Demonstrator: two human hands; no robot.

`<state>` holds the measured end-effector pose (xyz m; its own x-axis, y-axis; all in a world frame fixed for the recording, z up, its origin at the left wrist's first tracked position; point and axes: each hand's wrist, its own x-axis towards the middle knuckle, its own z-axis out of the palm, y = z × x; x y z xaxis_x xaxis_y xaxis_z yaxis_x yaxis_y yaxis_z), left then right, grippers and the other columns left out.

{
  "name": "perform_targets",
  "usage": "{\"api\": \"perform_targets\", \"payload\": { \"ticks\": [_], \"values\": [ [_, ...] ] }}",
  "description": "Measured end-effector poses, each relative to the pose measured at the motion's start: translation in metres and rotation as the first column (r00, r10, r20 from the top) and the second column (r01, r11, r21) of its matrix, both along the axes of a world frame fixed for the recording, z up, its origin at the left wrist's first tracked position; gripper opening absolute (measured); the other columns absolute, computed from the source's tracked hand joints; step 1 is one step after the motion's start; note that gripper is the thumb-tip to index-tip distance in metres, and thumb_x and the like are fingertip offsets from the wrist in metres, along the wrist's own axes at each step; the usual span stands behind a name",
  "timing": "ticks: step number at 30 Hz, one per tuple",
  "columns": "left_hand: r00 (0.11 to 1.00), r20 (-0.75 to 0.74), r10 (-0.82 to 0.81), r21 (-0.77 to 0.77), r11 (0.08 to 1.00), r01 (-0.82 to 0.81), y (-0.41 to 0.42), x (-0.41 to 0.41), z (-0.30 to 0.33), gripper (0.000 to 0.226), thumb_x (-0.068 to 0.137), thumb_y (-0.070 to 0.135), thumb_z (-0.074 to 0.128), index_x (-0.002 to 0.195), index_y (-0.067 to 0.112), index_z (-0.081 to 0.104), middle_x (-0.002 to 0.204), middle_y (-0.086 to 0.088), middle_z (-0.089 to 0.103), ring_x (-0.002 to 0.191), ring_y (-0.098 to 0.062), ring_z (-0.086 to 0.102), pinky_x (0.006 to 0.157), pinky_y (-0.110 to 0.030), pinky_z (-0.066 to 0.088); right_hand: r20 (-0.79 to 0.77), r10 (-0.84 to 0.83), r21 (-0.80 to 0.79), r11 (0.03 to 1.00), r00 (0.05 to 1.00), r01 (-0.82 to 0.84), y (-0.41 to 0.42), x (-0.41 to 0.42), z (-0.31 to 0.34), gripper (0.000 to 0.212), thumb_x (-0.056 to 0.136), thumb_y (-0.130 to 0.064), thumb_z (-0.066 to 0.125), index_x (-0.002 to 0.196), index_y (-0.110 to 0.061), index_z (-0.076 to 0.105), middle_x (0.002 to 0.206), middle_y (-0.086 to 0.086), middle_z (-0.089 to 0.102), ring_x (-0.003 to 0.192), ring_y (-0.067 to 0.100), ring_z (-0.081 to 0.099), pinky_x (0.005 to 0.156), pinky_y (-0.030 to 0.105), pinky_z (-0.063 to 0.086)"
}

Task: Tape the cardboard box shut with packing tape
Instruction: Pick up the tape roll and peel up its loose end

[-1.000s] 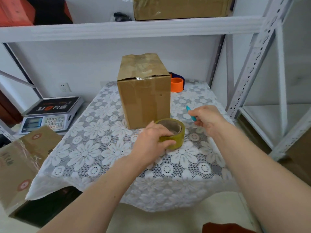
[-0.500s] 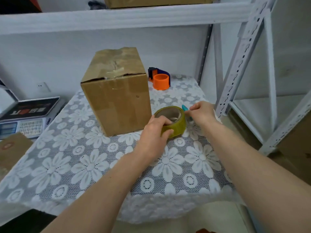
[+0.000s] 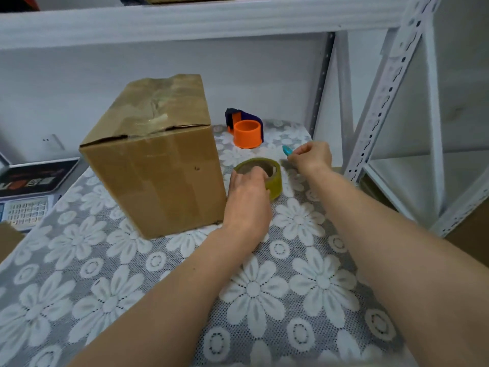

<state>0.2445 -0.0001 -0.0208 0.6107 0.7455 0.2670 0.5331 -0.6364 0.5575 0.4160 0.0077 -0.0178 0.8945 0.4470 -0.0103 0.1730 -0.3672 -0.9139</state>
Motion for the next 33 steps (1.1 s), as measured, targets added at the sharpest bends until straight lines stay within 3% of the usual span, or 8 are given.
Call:
{"api": "perform_targets", "payload": {
  "ticks": [5,13,21,24,27,29,31,33],
  "values": [
    [0.999,0.013,0.047,0.077,0.996,-0.047,0.014,-0.001,0.002,0.068,0.074,0.002,0.051,0.139,0.013,0.034,0.122,-0.005,0.053,0.128,-0.023,0.038,0.120,-0.037,0.004,0.024,0.008,-0.028,1.000,1.000,-0.008,0.027,0.015,-0.005,0.028,0.072,-0.012,0.079,0.062,-0.019,0.055,0.096,0.007,0.068,0.092,0.021,0.063,0.086,0.037,0.055],
    [0.986,0.159,-0.052,-0.032,0.998,0.058,0.035,-0.012,-0.003,0.045,0.084,0.005,0.045,0.126,0.019,0.049,0.110,0.007,0.054,0.113,-0.014,0.050,0.102,-0.039,0.041,0.156,0.002,-0.068,0.998,0.988,0.009,0.077,0.026,-0.013,0.016,0.078,-0.017,0.075,0.075,-0.009,0.062,0.090,0.008,0.064,0.082,0.018,0.057,0.072,0.029,0.047],
    [0.984,0.131,-0.125,0.016,0.992,0.124,0.041,-0.017,-0.005,0.038,0.082,0.025,0.038,0.112,0.019,0.060,0.102,0.006,0.065,0.104,-0.008,0.049,0.116,-0.037,0.020,0.237,-0.015,-0.132,0.990,0.971,0.047,0.095,0.035,-0.017,0.021,0.085,-0.005,0.066,0.105,-0.001,0.069,0.113,0.015,0.066,0.100,0.024,0.061,0.085,0.031,0.052],
    [0.980,0.077,-0.185,0.020,0.983,0.184,0.039,-0.017,-0.005,0.031,0.085,0.041,0.051,0.107,0.023,0.065,0.099,0.008,0.067,0.102,-0.008,0.054,0.120,-0.033,0.008,0.247,0.047,-0.165,0.986,0.968,-0.006,0.079,0.029,-0.011,0.026,0.085,-0.004,0.066,0.111,-0.003,0.067,0.120,0.013,0.064,0.108,0.024,0.059,0.093,0.033,0.050],
    [0.974,0.021,-0.226,-0.014,0.974,0.227,0.039,-0.017,-0.006,0.020,0.083,0.034,0.067,0.101,0.025,0.070,0.091,0.011,0.065,0.095,-0.009,0.051,0.118,-0.039,0.015,0.207,0.126,-0.141,0.985,0.970,-0.098,0.053,0.017,0.001,0.028,0.085,-0.008,0.065,0.113,-0.006,0.066,0.112,0.008,0.064,0.100,0.020,0.060,0.084,0.029,0.050],
    [0.977,0.132,-0.166,-0.162,0.969,0.187,0.035,-0.020,0.000,0.016,0.081,0.024,0.071,0.097,0.024,0.071,0.087,0.010,0.063,0.088,-0.008,0.052,0.107,-0.037,0.034,0.131,0.179,-0.075,0.983,0.975,-0.170,0.033,0.003,0.012,0.026,0.085,-0.010,0.066,0.111,-0.007,0.066,0.103,0.005,0.062,0.087,0.017,0.059,0.073,0.026,0.048],
    [0.931,0.355,-0.086,-0.408,0.881,0.237,0.029,-0.027,0.010,0.013,0.082,0.011,0.070,0.096,0.013,0.070,0.078,0.009,0.068,0.074,-0.005,0.063,0.076,-0.025,0.052,0.008,0.222,0.070,0.973,0.975,-0.222,0.013,-0.014,0.023,0.021,0.084,-0.011,0.067,0.105,-0.008,0.068,0.105,0.007,0.064,0.087,0.018,0.061,0.076,0.028,0.054],
    [0.876,0.483,-0.004,-0.572,0.756,0.319,0.025,-0.034,0.017,0.013,0.085,0.002,0.064,0.098,0.001,0.065,0.071,0.008,0.071,0.059,-0.002,0.066,0.053,-0.014,0.050,-0.106,0.263,0.190,0.952,0.959,-0.240,-0.007,-0.035,0.028,0.013,0.086,-0.017,0.066,0.097,-0.011,0.067,0.106,0.007,0.065,0.090,0.019,0.063,0.080,0.031,0.056]
  ]
}}
